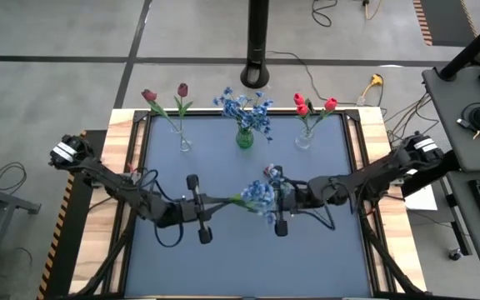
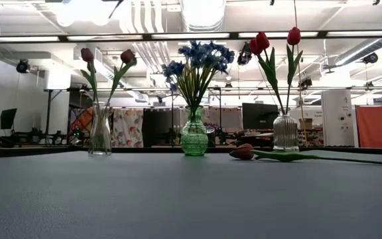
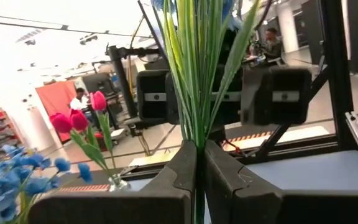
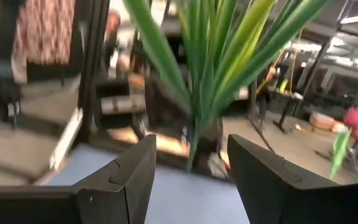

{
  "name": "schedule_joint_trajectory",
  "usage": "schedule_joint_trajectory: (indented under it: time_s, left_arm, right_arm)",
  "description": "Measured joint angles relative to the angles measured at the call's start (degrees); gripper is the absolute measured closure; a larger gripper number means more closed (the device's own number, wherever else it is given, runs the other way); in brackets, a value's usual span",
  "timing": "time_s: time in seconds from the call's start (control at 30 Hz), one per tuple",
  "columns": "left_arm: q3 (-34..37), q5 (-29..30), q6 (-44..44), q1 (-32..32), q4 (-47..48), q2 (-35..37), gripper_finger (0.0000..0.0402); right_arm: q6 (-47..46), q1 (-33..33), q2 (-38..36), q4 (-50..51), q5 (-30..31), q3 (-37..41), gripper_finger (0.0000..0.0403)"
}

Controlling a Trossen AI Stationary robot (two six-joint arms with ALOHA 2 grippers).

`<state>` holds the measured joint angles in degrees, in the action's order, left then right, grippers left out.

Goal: Sort flowers into vase by color
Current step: Put the blue flower into the green vase

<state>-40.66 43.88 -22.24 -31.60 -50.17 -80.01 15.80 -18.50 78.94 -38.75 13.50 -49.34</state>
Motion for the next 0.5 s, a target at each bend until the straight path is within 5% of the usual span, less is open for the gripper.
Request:
schedule_joint_trajectory:
  time_s: [0.17,0.5]
  left_arm:
    - [0.00,-3.03,0.27,1.62,-2.64,-1.60,0.0401]
    - [0.00,-3.45,0.11,3.37,-7.96,-4.68,0.0401]
  right_arm:
    - [-2.78,0.41,4.22,-12.44,0.49,-0.11,0.0211]
    - [-2.85,0.79,9.04,-19.84,0.54,-0.09,0.0169]
